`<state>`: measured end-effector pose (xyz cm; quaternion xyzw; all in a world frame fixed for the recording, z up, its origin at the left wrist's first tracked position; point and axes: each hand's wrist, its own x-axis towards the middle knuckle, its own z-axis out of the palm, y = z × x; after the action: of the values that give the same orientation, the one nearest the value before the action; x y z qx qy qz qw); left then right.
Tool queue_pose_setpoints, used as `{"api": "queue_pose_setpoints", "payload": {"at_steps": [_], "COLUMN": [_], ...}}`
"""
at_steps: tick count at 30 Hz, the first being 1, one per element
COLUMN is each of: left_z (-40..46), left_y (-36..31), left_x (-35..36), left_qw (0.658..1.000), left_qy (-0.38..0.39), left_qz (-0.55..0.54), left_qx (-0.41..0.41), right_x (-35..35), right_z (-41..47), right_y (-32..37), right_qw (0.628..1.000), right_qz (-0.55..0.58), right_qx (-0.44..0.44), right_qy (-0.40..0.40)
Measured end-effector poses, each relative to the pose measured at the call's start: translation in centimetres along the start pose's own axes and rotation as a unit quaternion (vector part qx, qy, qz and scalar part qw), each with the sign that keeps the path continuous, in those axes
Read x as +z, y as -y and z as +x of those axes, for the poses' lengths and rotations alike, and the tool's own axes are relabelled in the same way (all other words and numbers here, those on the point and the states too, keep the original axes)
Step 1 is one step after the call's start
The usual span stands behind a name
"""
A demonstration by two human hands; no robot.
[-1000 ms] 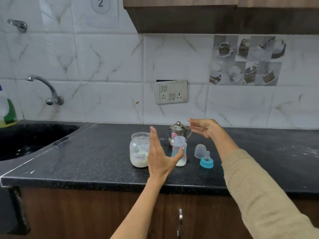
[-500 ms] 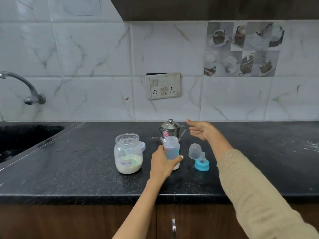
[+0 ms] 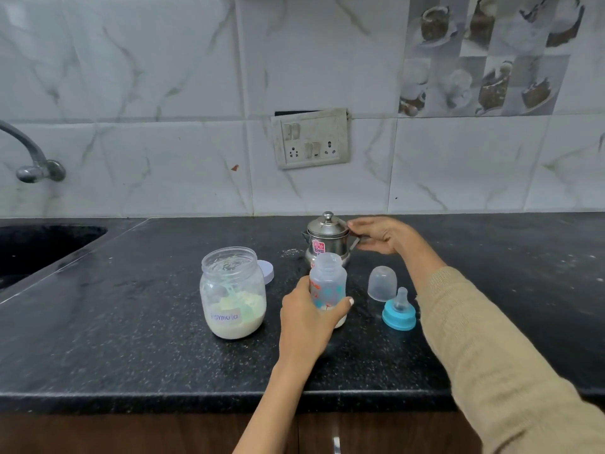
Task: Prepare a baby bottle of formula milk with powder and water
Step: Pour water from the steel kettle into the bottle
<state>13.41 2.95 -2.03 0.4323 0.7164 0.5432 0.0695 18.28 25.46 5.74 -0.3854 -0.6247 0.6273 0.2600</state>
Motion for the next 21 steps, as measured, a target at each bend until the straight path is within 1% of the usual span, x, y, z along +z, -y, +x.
{"api": "queue_pose_setpoints", "payload": {"at_steps": [4,9,18,21], "left_z": [-0.3,-0.3,-0.3,-0.3], "left_y": [0.1,0.2,0.3,0.4], "left_x": [-0.1,-0.2,-0.2,-0.1], "left_qw": [1.0,1.0,1.0,1.0], "left_qy": [-0.004,-0.009,-0.018,-0.019], "left_qz": [0.0,-0.006,0.002,-0.001], "left_qx": [-0.002,-0.004,-0.005,-0.007], "right_x": [-0.4,-0.6,-0.5,-0.5], "right_z": [-0.2,-0.2,-0.2,-0.3], "right_y": [-0.1,-0.4,-1.5,-1.8], "right_qw": [1.0,0.999,0.984,0.98], "right_qz": [-0.016,-0.028,-0.097,-0.112], "right_qx": [-0.002,-0.041,-0.145,-0.162], "right_qy": [0.017,0.022,-0.03,-0.035]}}
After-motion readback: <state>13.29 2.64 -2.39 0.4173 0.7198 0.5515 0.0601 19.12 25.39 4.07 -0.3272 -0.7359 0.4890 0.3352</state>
